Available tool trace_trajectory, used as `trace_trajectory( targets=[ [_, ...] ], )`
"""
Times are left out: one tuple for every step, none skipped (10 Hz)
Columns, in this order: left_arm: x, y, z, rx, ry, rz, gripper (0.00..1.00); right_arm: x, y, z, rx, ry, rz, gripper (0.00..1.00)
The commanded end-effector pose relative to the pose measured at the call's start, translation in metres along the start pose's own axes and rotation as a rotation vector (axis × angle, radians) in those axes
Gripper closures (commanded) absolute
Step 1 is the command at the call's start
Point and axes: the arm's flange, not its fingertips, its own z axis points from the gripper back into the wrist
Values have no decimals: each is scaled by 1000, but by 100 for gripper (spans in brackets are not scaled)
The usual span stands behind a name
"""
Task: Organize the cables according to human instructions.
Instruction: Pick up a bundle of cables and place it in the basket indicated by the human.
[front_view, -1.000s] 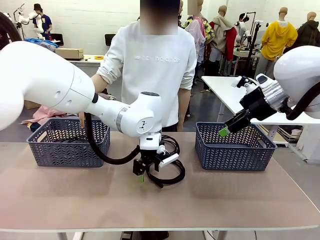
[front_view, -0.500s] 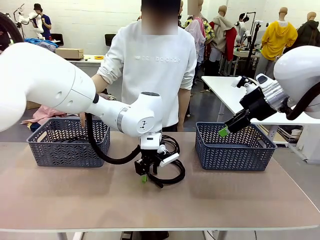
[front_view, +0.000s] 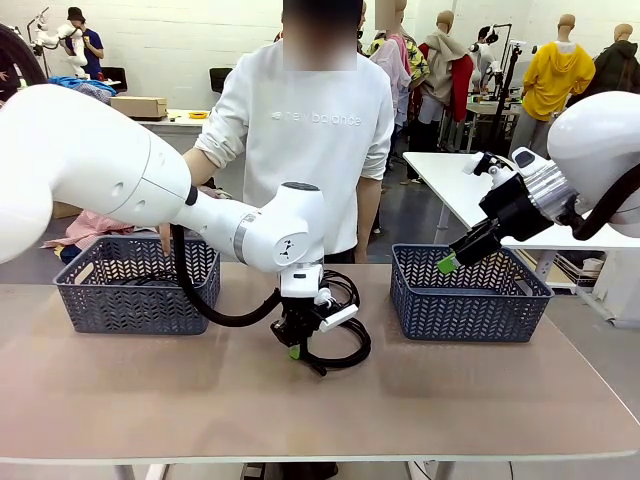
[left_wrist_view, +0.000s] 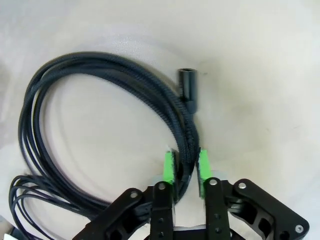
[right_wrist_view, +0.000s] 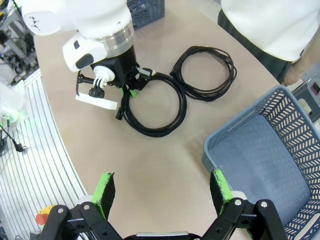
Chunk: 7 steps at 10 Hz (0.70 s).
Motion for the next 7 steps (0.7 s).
trace_trajectory(
  targets=[
    [-4,-2,1,-18,22,-10,100,1,-3,0,17,-28,9,0],
    [-3,-3,2,-20,23,-23,100,1,-3,0,17,-28,9,0],
    [-2,-4,3,-25,25,-37,100,1,-3,0,17,-28,9,0],
    [2,-7,7,-23,26,-47,100,1,-3,0,17,-28,9,0],
    [9,-12,14,-34,9,-80,100,1,-3,0,17,-28,9,0],
    [15,-19,23,-40,-22,-114,100,1,-3,0,17,-28,9,0],
    [22,-27,42,-39,-26,-122,100,1,-3,0,17,-28,9,0]
  ],
)
